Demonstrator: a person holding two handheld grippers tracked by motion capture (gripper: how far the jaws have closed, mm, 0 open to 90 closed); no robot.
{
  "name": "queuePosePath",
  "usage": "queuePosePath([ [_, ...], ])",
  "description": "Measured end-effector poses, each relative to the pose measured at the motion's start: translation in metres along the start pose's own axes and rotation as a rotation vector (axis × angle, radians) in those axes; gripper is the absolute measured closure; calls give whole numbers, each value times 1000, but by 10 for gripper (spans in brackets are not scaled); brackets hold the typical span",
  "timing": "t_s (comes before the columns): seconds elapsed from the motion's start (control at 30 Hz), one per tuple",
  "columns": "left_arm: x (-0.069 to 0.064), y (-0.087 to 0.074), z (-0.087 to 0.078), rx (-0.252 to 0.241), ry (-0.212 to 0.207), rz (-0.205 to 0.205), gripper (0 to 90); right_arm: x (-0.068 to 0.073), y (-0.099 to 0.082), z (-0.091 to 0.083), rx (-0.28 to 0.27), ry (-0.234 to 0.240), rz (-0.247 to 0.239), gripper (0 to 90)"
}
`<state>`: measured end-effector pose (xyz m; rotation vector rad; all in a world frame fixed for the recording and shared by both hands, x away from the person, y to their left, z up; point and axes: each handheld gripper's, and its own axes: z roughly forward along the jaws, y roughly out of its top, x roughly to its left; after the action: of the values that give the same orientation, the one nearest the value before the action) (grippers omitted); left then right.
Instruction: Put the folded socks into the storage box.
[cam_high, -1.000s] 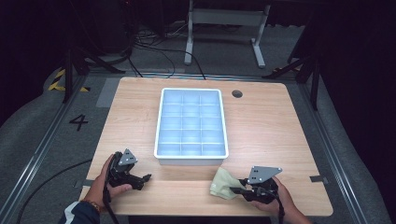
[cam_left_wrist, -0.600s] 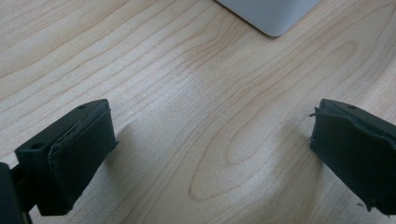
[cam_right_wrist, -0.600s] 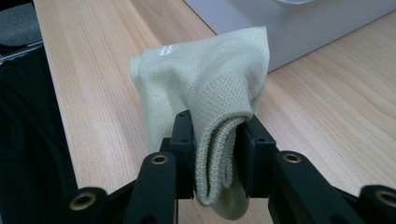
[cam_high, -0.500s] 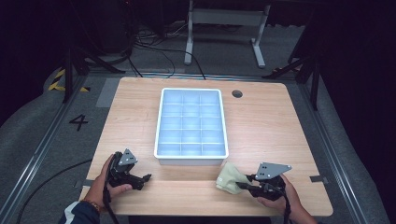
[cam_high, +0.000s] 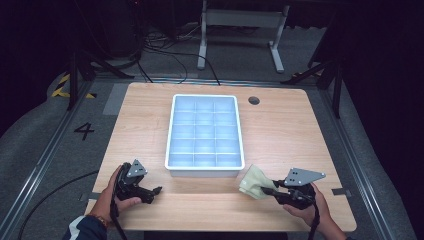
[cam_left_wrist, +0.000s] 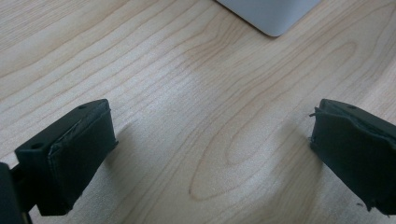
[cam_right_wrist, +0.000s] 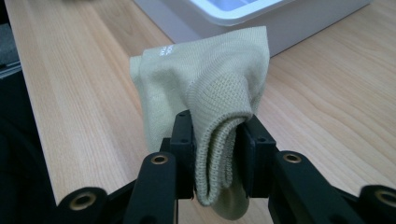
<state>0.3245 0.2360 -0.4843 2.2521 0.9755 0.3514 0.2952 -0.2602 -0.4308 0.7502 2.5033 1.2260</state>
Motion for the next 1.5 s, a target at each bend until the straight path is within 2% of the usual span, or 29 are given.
queuePosePath([
  [0.67, 0, 0, 0, 1, -2, 2, 0, -8, 10, -18, -70, -33, 7, 705],
  [0.73, 0, 0, 0, 1, -2, 2, 0, -8, 15, -22, -91, -33, 3, 705],
  [0.97, 1, 0, 0, 1, -4, 6, 0, -7, 24, -27, -113, -43, -16, 704],
  [1.17, 1, 0, 0, -1, -3, 4, 2, -13, 35, -28, -126, -77, -24, 704],
  [1.33, 1, 0, 0, -1, -4, 4, 2, -18, 45, -28, -132, -77, -37, 704],
  [1.5, 1, 0, 0, -1, -3, 7, 4, -22, 60, -25, -114, -102, -60, 704],
])
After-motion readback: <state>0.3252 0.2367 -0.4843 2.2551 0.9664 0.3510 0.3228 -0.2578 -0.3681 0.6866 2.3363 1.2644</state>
